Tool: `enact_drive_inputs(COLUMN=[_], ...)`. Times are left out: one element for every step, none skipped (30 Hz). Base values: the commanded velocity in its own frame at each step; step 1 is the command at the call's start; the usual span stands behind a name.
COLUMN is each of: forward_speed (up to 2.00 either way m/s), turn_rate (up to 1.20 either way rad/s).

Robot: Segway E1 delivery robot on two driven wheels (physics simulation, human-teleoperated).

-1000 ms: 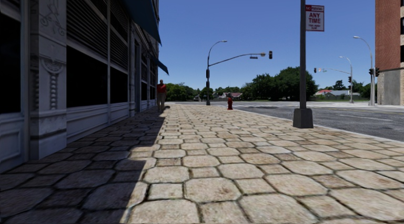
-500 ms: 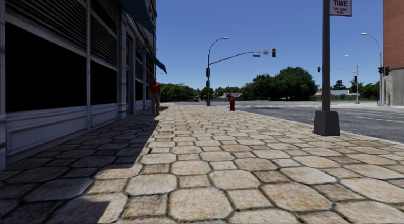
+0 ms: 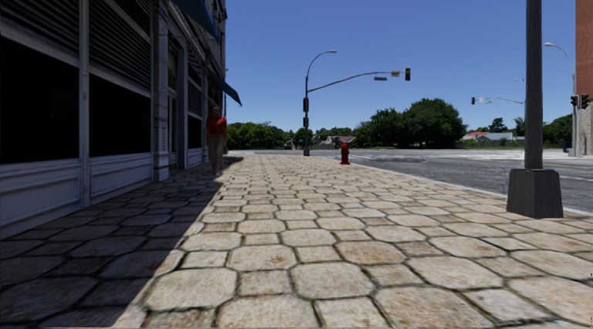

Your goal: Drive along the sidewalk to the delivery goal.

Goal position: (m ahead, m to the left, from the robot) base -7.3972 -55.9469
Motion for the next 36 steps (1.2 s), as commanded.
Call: enact_drive_inputs(forward_speed=[2.00,2.00,2.00,2.00,2.00,2.00,2.00,2.00,2.00,2.00,2.00,2.00,2.00,2.00,2.00,2.00,2.00,2.00,2.00,2.00,2.00,2.00,2.00,2.00,2.00,2.00,2.00,2.00,2.00,2.00,2.00,2.00,2.00,2.00,2.00,2.00], turn_rate=[0.00,0.00,0.00,0.00,0.00,0.00,0.00,0.00,0.00,0.00,0.00,0.00,0.00,0.00,0.00,0.00,0.00,0.00,0.00,0.00,0.00,0.00,0.00,0.00,0.00,0.00,0.00,0.00,0.00,0.00,0.00,0.00,0.00,0.00,0.00,0.00])
